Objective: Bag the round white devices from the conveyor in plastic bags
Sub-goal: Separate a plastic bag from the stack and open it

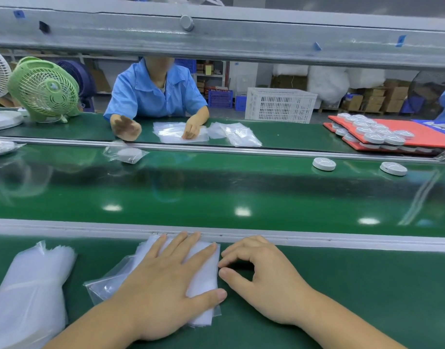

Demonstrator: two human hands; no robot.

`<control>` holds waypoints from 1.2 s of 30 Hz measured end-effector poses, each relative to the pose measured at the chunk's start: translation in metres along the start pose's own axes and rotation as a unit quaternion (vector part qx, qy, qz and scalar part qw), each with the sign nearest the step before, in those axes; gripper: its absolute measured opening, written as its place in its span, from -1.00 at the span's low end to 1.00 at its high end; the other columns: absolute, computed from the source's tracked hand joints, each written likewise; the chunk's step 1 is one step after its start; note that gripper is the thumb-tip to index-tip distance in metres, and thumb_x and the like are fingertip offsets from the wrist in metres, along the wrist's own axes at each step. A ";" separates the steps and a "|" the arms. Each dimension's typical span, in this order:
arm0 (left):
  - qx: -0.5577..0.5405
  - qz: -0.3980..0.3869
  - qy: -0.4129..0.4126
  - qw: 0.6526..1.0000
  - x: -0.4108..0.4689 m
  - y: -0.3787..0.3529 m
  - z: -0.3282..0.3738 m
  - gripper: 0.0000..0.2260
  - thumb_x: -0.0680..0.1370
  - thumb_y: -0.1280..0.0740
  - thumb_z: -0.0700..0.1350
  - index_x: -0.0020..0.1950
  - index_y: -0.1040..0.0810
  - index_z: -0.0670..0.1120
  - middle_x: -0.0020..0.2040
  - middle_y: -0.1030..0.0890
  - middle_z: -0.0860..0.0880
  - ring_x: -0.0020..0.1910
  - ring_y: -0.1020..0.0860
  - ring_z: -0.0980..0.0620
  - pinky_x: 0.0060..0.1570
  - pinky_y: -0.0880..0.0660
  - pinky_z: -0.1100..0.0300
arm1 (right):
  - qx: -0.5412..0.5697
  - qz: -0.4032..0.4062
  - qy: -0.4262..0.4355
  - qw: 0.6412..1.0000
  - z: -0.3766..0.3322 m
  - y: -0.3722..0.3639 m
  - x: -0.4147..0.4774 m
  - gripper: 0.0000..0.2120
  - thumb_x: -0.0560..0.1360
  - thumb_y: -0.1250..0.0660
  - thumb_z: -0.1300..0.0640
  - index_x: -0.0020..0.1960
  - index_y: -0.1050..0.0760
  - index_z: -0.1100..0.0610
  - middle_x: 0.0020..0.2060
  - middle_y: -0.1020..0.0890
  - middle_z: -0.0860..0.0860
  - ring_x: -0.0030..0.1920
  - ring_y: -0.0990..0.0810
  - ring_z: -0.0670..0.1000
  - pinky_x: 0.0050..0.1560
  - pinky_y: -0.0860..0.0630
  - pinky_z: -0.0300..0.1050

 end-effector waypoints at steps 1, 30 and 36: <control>-0.001 0.002 0.001 1.000 0.000 0.000 0.000 -0.26 0.35 0.22 0.65 0.49 0.30 0.47 0.57 0.36 0.27 0.45 0.47 0.32 0.45 0.48 0.11 | 0.001 0.000 0.000 1.000 0.000 0.000 0.000 -0.76 0.48 -0.28 -0.28 0.03 -0.63 -0.23 0.08 -0.55 -0.44 0.25 -0.43 -0.27 0.31 -0.36 -0.26; -0.012 0.016 0.000 1.000 0.001 -0.001 -0.001 -0.35 0.32 0.25 0.67 0.37 0.30 0.59 0.56 0.33 0.30 0.45 0.46 0.34 0.44 0.49 0.16 | 0.006 -0.001 -0.007 1.000 0.001 -0.001 0.000 -0.78 0.48 -0.29 -0.27 0.04 -0.61 -0.26 0.09 -0.55 -0.42 0.27 -0.41 -0.27 0.32 -0.35 -0.23; -0.005 0.010 0.002 1.000 0.001 -0.002 0.000 -0.35 0.31 0.27 0.67 0.37 0.31 0.59 0.57 0.35 0.28 0.45 0.47 0.33 0.47 0.45 0.10 | 0.005 0.003 -0.001 1.000 0.000 -0.001 0.000 -0.76 0.48 -0.29 -0.27 0.04 -0.62 -0.23 0.10 -0.53 -0.47 0.27 -0.42 -0.26 0.33 -0.36 -0.20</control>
Point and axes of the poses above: each hand's wrist, its own x-axis towards the middle knuckle, its own y-axis out of the back of the hand, z = x × y, the point moved 8 cm from there along x, towards the middle knuckle
